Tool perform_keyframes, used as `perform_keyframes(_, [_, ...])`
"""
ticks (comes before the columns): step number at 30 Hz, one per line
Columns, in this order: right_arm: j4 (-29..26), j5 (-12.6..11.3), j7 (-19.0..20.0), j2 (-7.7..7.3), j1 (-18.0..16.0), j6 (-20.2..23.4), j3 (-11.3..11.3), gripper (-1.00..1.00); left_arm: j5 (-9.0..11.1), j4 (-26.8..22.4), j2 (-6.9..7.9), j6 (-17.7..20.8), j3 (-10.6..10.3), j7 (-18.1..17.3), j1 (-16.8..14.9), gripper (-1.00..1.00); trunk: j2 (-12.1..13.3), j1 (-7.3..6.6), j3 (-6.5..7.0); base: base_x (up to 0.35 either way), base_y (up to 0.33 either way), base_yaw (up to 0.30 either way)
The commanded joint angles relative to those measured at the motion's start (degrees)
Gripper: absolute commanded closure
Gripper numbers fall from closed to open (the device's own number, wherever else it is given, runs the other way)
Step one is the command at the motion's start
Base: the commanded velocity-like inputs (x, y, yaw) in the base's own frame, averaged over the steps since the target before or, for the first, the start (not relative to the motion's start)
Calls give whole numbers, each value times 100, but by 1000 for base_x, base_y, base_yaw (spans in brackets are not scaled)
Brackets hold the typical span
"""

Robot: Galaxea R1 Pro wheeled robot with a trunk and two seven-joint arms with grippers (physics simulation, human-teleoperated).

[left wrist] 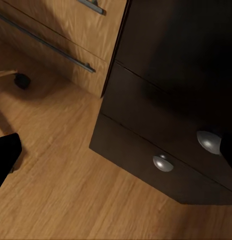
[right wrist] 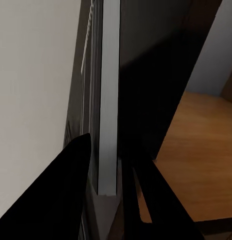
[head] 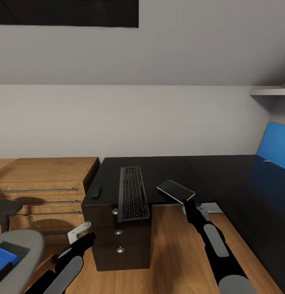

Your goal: In the bedroom, organize the workspace by keeping the computer under the desk, ensuring the monitor is on the desk, placing the keyboard on the desk next to the monitor, placing the mouse on the desk next to the keyboard, moving the folder from the swivel chair onto the desk next to the mouse, stacking the notebook on top of the folder with the pen on top of the notebook, and positioning the swivel chair next to the desk.

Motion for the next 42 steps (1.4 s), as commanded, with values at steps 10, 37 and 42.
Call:
perform_keyframes(10, [-7,-49,-3,7,-4,38,-24,100,3,-8,6,28,-11,34,-6,-100,-3,0,-6,22,7,0])
perform_keyframes(37, [-7,-56,-84,7,-4,38,-24,100,6,-8,4,28,-11,34,-6,-100,-3,0,-6,-33,0,0])
perform_keyframes(42, [-7,-56,-83,7,-4,38,-24,100,5,-8,4,28,-11,34,-6,-100,-3,0,-6,-11,0,0])
